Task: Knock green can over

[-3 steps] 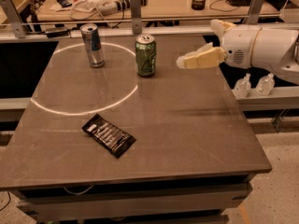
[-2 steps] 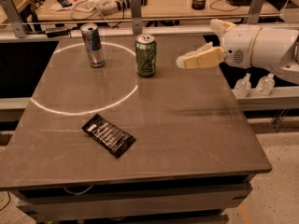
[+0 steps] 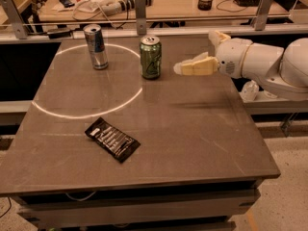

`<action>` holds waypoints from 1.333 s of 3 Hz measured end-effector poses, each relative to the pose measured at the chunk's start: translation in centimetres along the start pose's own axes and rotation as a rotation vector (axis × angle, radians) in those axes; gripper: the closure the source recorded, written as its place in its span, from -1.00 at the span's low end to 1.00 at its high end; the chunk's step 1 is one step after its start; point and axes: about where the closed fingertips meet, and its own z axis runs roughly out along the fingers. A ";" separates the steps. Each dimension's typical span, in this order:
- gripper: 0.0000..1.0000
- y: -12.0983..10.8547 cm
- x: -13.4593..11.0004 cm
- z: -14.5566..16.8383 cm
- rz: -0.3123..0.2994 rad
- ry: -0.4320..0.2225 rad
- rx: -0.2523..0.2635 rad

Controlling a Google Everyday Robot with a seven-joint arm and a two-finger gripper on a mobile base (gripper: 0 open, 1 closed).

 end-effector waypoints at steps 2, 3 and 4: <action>-1.00 -1.4 4.2 5.0 0.054 -0.005 -0.097; -1.00 -1.2 5.1 7.5 0.055 0.001 -0.160; -1.00 -0.5 5.1 10.2 0.039 -0.013 -0.228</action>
Offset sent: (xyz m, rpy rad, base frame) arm 0.0642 0.0334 -0.0717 0.0584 0.0947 0.1449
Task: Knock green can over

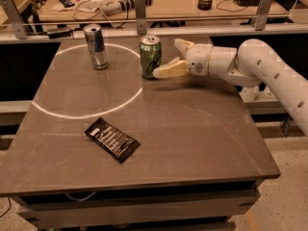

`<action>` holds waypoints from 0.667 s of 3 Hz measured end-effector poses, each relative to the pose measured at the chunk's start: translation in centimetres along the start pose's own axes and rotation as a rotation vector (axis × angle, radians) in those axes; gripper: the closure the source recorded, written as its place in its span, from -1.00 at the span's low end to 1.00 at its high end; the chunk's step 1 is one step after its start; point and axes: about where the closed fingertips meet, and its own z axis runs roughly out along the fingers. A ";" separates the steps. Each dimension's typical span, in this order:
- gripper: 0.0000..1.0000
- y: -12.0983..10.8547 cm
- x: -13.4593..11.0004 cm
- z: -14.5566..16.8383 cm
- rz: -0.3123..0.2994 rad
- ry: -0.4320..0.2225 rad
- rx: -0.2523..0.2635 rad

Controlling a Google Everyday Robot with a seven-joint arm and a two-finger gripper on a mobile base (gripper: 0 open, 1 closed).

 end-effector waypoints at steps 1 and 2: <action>-1.00 0.7 -0.2 2.8 -0.010 -0.020 -0.054; -1.00 1.7 -0.8 4.8 -0.010 -0.045 -0.086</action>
Offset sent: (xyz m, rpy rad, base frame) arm 0.0045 0.0758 0.0030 0.0706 -0.0239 0.1162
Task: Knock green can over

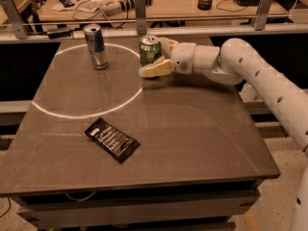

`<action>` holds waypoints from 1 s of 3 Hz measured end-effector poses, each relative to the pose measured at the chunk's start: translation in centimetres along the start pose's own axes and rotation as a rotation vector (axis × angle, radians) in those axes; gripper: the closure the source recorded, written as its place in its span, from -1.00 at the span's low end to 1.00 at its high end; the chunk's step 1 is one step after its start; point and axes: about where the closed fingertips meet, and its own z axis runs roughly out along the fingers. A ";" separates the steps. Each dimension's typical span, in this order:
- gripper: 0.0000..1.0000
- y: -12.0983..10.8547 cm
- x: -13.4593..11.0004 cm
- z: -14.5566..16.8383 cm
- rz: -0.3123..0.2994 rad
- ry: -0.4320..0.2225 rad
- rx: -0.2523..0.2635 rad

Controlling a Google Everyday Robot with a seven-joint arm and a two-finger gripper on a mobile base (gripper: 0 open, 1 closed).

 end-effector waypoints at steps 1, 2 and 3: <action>-0.66 1.1 -0.9 1.3 0.001 -0.007 -0.024; -0.19 1.6 -1.7 2.0 -0.003 -0.010 -0.042; 0.27 1.7 -2.1 2.1 -0.008 -0.001 -0.050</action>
Offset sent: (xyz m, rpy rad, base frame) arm -0.0090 0.0286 0.0234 0.0089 -0.0068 0.0531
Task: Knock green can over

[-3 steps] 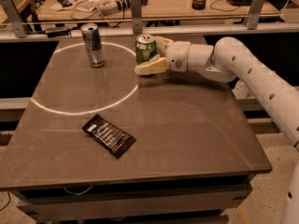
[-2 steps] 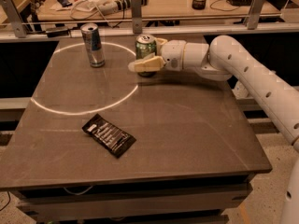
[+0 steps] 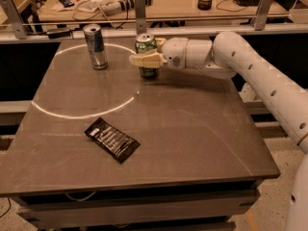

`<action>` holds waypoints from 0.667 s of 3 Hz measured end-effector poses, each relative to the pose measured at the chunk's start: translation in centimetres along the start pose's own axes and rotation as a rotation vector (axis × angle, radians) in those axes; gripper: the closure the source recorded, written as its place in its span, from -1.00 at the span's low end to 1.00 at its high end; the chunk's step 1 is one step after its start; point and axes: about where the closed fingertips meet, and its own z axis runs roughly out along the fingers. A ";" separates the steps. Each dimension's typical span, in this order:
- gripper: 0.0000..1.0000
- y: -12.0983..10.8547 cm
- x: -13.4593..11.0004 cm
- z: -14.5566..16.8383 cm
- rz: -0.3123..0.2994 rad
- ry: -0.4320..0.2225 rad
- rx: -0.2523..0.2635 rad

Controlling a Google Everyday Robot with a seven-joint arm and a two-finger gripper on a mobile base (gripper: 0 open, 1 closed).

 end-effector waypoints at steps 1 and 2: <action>0.74 -0.8 -1.3 -1.0 -0.043 0.065 -0.003; 1.00 -1.7 -4.9 -2.1 -0.126 0.208 -0.023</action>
Offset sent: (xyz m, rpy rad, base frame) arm 0.0145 -0.0780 0.0879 -0.5583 -0.0528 0.0744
